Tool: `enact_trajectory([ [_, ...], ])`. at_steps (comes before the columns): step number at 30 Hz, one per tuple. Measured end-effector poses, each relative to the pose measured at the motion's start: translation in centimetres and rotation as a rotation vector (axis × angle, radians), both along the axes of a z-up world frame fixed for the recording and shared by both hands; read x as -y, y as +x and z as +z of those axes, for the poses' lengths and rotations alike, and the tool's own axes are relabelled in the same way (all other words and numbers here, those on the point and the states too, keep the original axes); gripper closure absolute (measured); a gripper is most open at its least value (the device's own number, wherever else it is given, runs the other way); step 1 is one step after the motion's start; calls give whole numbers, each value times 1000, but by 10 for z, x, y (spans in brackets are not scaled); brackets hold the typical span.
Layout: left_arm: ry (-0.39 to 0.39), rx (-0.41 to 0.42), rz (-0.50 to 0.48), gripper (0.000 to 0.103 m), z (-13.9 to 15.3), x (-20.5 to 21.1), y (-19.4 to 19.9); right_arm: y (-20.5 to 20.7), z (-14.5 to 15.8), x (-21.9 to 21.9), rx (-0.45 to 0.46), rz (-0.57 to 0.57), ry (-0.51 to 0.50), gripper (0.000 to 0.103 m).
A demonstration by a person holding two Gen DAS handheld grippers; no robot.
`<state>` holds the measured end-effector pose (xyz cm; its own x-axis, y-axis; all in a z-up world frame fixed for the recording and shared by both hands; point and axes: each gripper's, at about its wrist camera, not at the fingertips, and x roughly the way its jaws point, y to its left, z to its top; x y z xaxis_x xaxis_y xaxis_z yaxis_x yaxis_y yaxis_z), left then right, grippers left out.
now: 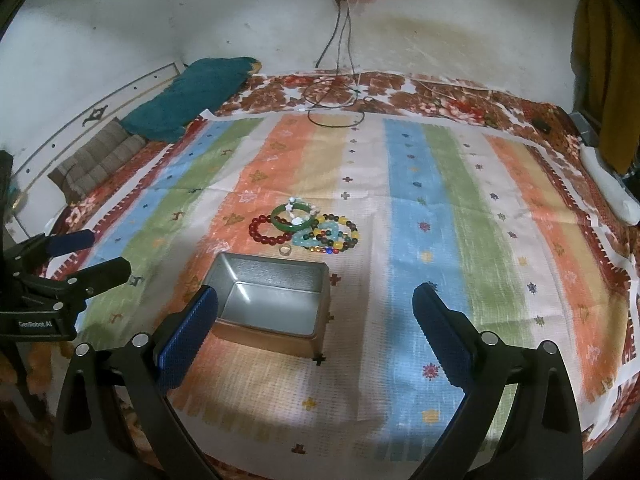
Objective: Organize jewelry
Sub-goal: 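Move both grippers toward the bracelet pile beside the silver tin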
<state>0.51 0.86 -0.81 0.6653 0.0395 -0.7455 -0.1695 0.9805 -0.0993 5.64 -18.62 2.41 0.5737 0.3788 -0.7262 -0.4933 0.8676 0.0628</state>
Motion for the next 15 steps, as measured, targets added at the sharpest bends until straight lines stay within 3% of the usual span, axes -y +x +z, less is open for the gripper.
enact_trajectory([
  [6,-25,-9,10,6,0,-5,5,6,-2,1,-7,-15,-5,4],
  [15,3,-23,37,6,-1,-10,23,22,-3,-3,-21,-16,-25,4],
])
